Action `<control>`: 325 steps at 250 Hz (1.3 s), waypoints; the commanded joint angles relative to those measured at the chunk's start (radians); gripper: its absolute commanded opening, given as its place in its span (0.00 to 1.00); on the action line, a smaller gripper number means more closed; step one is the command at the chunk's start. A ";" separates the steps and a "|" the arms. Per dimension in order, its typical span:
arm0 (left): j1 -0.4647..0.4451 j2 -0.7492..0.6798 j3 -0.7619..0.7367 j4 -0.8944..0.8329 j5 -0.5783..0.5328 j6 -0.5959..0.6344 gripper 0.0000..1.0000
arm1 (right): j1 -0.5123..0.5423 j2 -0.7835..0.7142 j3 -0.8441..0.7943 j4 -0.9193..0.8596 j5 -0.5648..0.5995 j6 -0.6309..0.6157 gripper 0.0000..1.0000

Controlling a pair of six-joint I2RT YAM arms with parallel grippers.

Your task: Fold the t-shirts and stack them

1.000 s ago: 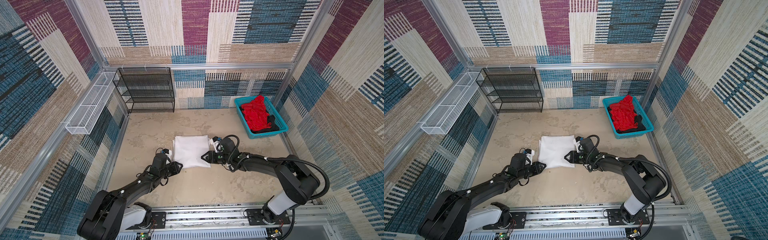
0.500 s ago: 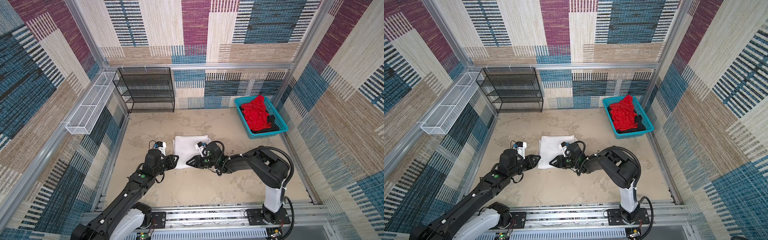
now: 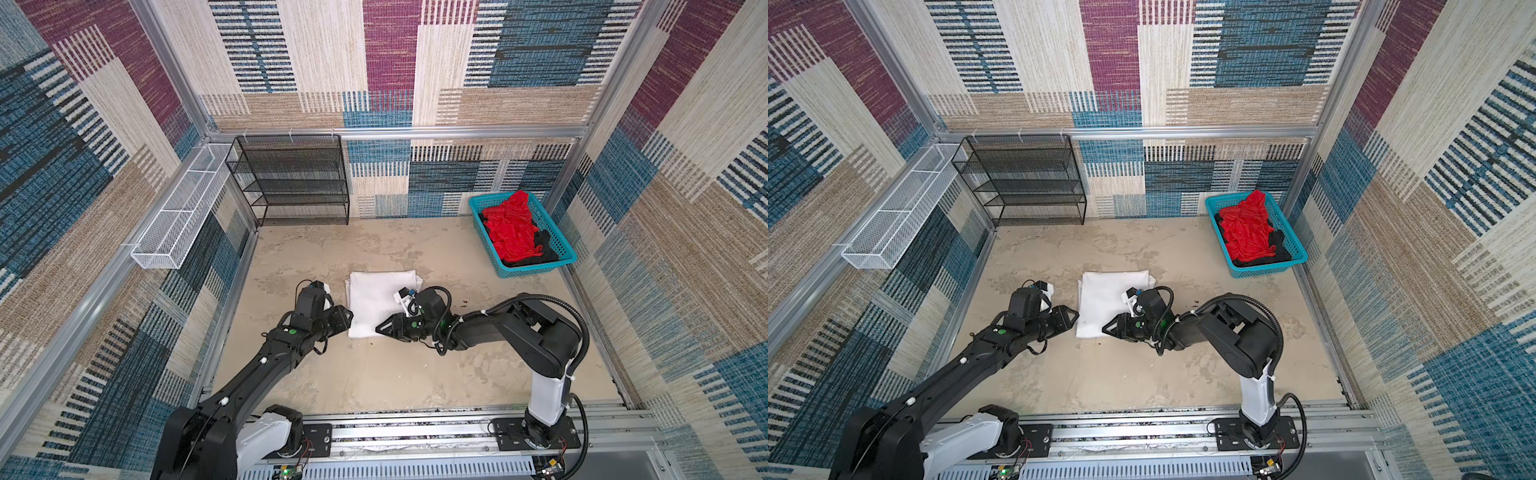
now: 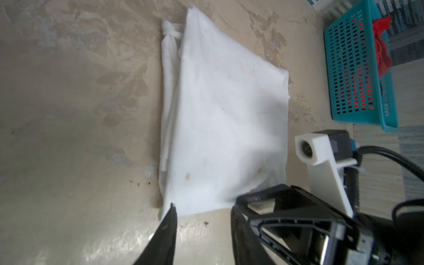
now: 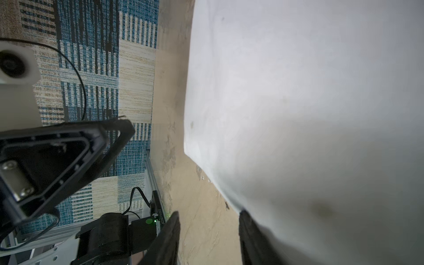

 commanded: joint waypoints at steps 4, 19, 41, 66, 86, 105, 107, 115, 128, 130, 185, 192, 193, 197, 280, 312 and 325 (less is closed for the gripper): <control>0.071 0.113 0.071 0.033 0.110 0.078 0.47 | 0.000 -0.049 0.056 -0.088 0.013 -0.060 0.46; 0.096 0.190 0.122 0.037 0.144 0.103 0.57 | 0.000 -0.058 0.088 -0.137 0.030 -0.090 0.46; 0.128 0.322 0.205 0.025 0.214 0.133 0.60 | -0.002 -0.048 0.102 -0.149 0.040 -0.104 0.47; 0.143 0.446 0.270 0.043 0.273 0.151 0.61 | -0.001 -0.023 0.073 -0.119 0.043 -0.093 0.46; 0.143 0.514 0.300 0.059 0.273 0.159 0.61 | -0.003 -0.013 0.024 -0.065 0.052 -0.072 0.46; 0.143 0.563 0.326 0.055 0.277 0.168 0.61 | -0.007 -0.006 -0.009 -0.036 0.055 -0.063 0.46; 0.143 0.567 0.327 0.054 0.277 0.169 0.61 | -0.008 -0.006 -0.012 -0.035 0.056 -0.062 0.46; 0.142 0.579 0.329 0.058 0.277 0.171 0.61 | -0.007 -0.004 -0.024 -0.033 0.063 -0.063 0.46; 0.142 0.591 0.329 0.065 0.273 0.173 0.61 | -0.010 0.000 -0.036 -0.031 0.064 -0.062 0.46; 0.142 0.592 0.326 0.066 0.271 0.173 0.61 | -0.009 0.000 -0.038 -0.030 0.063 -0.063 0.46; 0.142 0.635 0.326 0.068 0.259 0.191 0.60 | -0.010 -0.001 -0.051 -0.036 0.038 -0.070 0.46; 0.143 0.640 0.327 0.068 0.256 0.193 0.60 | -0.010 -0.005 -0.051 -0.041 0.037 -0.072 0.46; 0.142 0.640 0.327 0.069 0.255 0.193 0.59 | -0.009 -0.006 -0.051 -0.042 0.036 -0.072 0.46; 0.143 0.642 0.327 0.068 0.254 0.194 0.59 | -0.009 -0.008 -0.050 -0.044 0.036 -0.073 0.46; 0.138 0.696 0.354 0.103 0.323 0.154 0.18 | -0.010 -0.140 0.014 -0.186 0.076 -0.156 0.48; 0.129 0.716 0.412 0.086 0.339 0.126 0.03 | -0.010 -0.199 0.076 -0.284 0.127 -0.211 0.57; 0.122 0.720 0.449 0.056 0.330 0.131 0.00 | -0.011 -0.220 0.096 -0.311 0.144 -0.235 0.67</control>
